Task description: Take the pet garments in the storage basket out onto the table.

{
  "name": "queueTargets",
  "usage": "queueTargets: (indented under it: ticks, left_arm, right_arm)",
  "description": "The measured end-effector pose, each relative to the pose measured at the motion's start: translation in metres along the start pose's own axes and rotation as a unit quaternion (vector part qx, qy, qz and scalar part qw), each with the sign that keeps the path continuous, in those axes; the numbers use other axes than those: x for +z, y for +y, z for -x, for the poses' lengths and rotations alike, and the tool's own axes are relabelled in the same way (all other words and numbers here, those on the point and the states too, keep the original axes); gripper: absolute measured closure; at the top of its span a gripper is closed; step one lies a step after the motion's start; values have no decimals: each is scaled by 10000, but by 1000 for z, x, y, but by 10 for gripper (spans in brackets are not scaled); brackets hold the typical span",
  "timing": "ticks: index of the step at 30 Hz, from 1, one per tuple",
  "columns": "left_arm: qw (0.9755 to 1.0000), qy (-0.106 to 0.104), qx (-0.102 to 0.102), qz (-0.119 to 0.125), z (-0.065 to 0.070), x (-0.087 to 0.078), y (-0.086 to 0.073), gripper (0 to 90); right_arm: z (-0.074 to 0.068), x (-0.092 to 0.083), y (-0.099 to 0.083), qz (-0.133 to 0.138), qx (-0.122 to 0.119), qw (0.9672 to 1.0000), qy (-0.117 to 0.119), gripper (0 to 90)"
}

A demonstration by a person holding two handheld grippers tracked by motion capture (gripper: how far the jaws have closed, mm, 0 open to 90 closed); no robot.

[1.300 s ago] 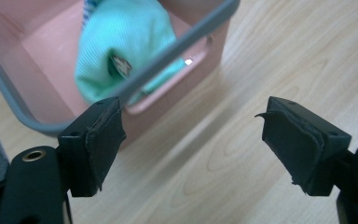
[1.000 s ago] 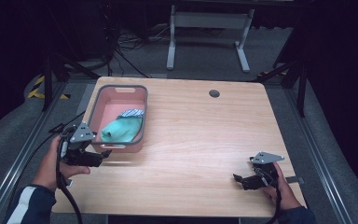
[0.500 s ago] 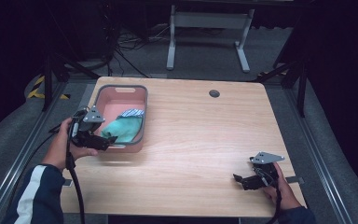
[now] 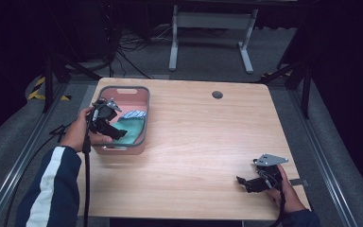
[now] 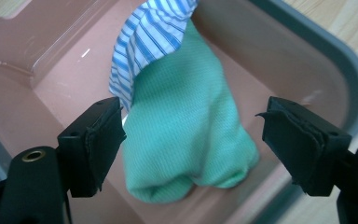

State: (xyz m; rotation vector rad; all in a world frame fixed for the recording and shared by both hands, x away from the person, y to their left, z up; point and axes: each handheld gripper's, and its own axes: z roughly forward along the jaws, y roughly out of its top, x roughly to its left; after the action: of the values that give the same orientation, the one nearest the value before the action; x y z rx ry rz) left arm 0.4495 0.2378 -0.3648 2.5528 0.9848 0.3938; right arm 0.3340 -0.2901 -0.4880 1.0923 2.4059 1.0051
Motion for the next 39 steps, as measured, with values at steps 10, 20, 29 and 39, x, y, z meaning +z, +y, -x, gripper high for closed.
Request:
queueTargets:
  ticks: [10,20,29,39]
  left_arm:
    - [9977,-241,-249,-585,-17,34,9,207]
    - [9901,-333,-281,-1335,-21,59,14,263]
    - [9820,-183,-523,-1805,-18,79,16,273]
    - [9788,-180,-469,-1988,-16,82,22,474]
  right_arm:
    - [0,0,0,1,0,10000,0,6]
    - [0,0,0,0,1,10000,1,6]
    - [0,0,0,1,-1,10000,0,6]
    - [0,0,0,1,-1,10000,1,6]
